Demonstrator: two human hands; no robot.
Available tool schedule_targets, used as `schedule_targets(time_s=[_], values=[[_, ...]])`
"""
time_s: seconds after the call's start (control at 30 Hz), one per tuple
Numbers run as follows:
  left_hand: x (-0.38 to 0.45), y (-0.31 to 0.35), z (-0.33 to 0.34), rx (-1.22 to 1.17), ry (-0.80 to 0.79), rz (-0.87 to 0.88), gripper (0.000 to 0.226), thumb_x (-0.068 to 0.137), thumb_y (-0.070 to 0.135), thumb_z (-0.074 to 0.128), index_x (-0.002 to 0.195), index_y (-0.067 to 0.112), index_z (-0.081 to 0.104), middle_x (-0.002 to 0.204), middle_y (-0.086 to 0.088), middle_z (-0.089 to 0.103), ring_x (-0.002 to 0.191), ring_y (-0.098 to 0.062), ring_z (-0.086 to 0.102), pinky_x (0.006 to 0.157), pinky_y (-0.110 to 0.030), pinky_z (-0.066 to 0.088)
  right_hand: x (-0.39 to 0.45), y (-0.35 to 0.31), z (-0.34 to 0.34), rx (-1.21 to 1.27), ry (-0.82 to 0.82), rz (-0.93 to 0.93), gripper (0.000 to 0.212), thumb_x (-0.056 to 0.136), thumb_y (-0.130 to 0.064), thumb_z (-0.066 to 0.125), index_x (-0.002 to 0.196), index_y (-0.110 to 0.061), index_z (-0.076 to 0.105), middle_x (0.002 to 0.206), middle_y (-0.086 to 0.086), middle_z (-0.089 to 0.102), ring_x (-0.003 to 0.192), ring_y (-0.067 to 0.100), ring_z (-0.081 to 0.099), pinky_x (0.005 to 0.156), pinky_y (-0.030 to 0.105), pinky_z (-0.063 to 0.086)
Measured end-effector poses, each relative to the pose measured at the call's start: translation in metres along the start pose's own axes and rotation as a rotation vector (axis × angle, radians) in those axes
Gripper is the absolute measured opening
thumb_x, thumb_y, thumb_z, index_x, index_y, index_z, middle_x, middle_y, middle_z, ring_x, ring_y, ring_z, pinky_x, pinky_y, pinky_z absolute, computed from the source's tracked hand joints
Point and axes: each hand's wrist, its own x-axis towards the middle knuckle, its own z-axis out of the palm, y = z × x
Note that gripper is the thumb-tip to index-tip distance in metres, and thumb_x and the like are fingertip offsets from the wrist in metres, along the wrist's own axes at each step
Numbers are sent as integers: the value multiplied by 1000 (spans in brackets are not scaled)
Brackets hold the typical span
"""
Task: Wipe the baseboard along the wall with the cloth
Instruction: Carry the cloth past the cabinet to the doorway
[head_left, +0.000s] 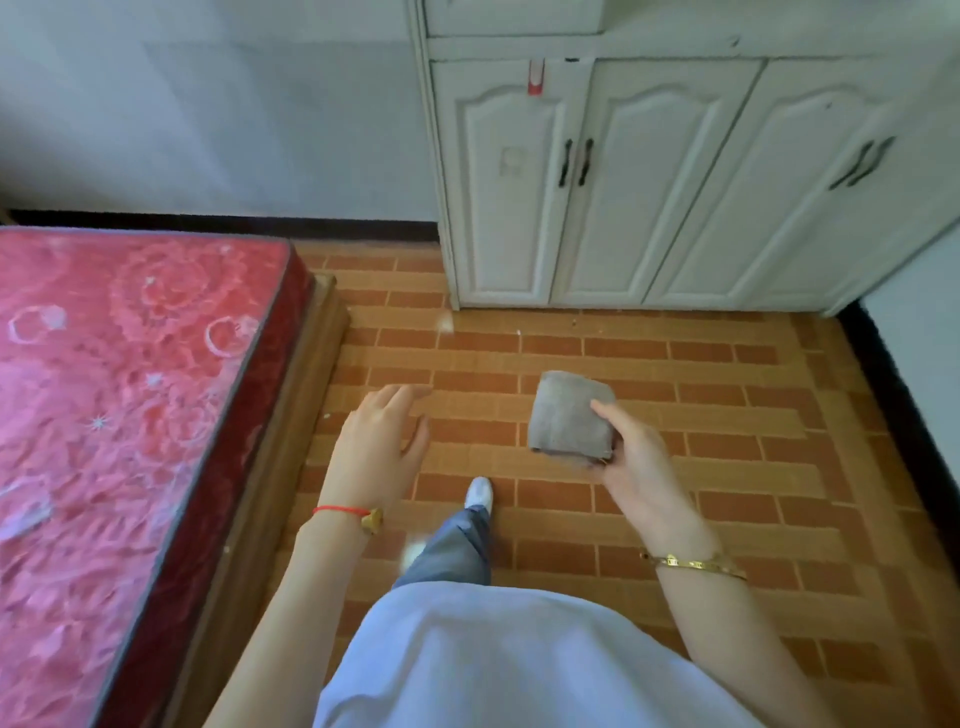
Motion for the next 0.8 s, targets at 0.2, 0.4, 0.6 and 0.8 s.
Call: schedule_targets(time_s=[0.2,0.4,0.6,0.8], values=[[151,24,13,-2,-123,218,29,98,21,54,125,16,62,119,-5,65,111,-27,59,95,-43,50,70,-65,11,137,124,-138,28,94,-16,57,120,-6,60,122,14,63,112,29,60,99,50,47],[273,71,37,6,-234,487,30,96,14,58,126,13,63,115,-10,67,107,-31,62,89,-42,51,111,-118,-2,286,283,-258,36,93,-20,57,126,-6,57,124,13,64,113,27,61,88,40,53],[346,141,86,-59,-379,670,30,99,17,55,128,14,63,119,-9,66,111,-27,60,92,-37,48,127,-152,-43,387,476,-303,25,96,-20,54,119,-12,59,121,8,61,113,26,57,100,46,47],[399,222,151,-85,-473,798,29,99,19,54,126,15,64,120,-7,67,110,-25,62,95,-40,51,164,-193,-98,549,615,-301,23,94,-17,58,115,-9,61,120,12,61,110,29,59,96,48,49]])
